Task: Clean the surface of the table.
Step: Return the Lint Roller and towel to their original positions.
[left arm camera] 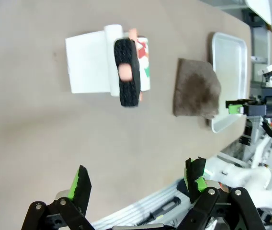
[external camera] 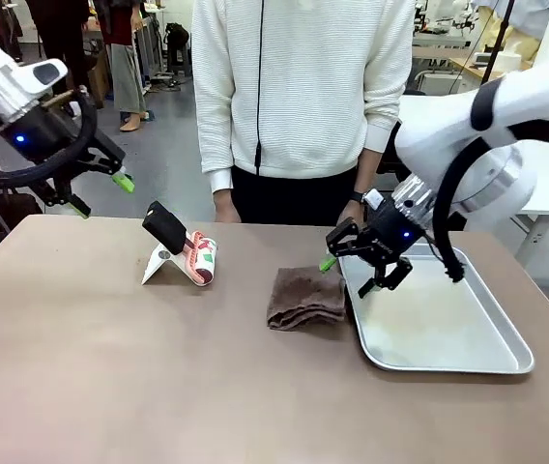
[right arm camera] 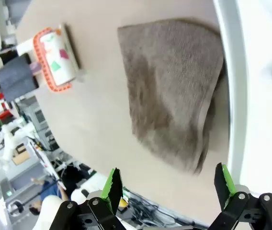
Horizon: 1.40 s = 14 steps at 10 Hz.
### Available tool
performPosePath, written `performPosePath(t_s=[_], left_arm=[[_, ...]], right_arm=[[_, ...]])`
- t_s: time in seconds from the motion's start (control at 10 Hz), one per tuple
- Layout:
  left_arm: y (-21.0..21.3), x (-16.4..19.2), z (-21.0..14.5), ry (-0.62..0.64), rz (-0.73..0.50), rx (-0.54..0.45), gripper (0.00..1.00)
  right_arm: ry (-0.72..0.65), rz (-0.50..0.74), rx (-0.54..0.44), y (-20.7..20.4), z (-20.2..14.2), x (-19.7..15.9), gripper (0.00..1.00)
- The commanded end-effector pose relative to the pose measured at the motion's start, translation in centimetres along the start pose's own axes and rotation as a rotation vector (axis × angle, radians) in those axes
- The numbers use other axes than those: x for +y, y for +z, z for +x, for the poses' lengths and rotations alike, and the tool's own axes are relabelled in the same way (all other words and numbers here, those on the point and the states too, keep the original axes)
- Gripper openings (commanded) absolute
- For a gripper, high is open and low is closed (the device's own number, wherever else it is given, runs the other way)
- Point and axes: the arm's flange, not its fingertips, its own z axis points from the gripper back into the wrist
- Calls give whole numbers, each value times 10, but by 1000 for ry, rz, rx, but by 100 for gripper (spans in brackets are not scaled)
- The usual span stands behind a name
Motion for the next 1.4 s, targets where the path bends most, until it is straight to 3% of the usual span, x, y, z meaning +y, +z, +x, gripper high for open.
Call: performPosePath(t_s=[0.0,0.2,0.4,0.6,0.8,0.9,1.1,1.2,1.3], left_arm=[[13,17,-28,-48,-101,23,100],[30,32,-60,-88,-209,55,100],[50,53,-99,-83,-353,-34,100],[63,76,-131,-56,-526,-121,100],[65,104,-149,-82,-589,-258,100],[60,112,-149,-153,-620,-248,100],[47,118,-139,-251,-699,-330,100],[45,118,-134,-236,-745,-389,100],[59,115,-150,-176,-625,-293,100]], right_arm=[[31,48,21,28,-32,-2,100],[62,201,42,37,-69,-17,100],[129,458,45,48,-114,-45,100],[181,714,-18,71,-146,-86,100],[193,824,-114,96,-170,-130,100],[198,864,-167,109,-178,-146,100],[205,915,-216,125,-179,-165,100],[204,912,-252,119,-172,-168,100],[169,894,-199,170,-112,-149,100]])
